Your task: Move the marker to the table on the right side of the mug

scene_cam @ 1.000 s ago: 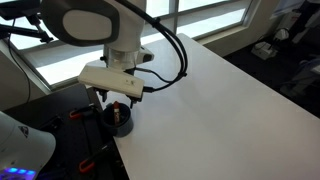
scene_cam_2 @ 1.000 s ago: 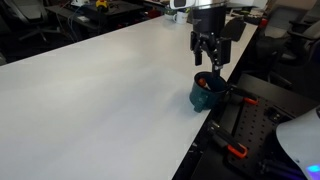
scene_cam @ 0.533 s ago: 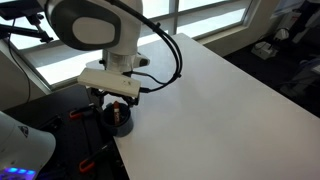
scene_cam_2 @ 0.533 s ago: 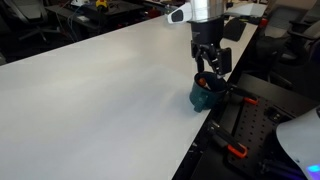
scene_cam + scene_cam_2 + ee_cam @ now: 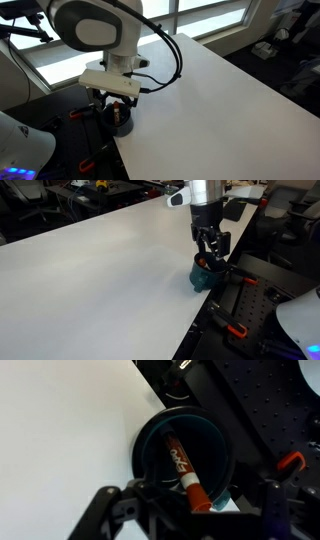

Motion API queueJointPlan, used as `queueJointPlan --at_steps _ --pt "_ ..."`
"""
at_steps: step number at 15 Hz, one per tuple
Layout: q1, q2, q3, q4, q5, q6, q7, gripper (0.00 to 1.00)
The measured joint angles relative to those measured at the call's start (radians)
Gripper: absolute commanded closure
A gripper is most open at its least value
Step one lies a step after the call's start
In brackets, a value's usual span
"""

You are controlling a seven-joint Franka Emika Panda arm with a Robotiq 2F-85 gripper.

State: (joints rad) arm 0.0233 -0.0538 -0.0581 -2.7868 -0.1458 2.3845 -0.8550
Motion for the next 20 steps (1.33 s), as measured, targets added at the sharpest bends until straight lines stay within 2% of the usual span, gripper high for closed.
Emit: queueJointPlan --at_steps 1,8,9,10,13,16,17,19,20 --pt "-0.001 0.001 0.000 0.000 0.000 0.000 0.000 0.27" --pt "-0.002 0.046 0.000 0.000 -0.020 0.000 0.001 0.22" --pt "-0.003 0.056 0.000 0.000 -0.031 0.000 0.001 0.32" --pt "-0.003 0.063 0.000 0.001 -0.037 0.000 0.001 0.48" --pt "-0.003 0.070 0.001 0.001 -0.046 -0.003 0.001 0.68" --pt "-0.004 0.077 0.001 0.001 -0.054 -0.004 0.001 0.75" --pt "-0.004 0.081 0.001 0.001 -0.058 -0.003 0.001 0.72" --pt "-0.004 0.086 0.002 0.002 -0.068 -0.003 0.001 0.73" --pt "-0.004 0.088 0.002 0.003 -0.071 -0.003 0.001 0.68"
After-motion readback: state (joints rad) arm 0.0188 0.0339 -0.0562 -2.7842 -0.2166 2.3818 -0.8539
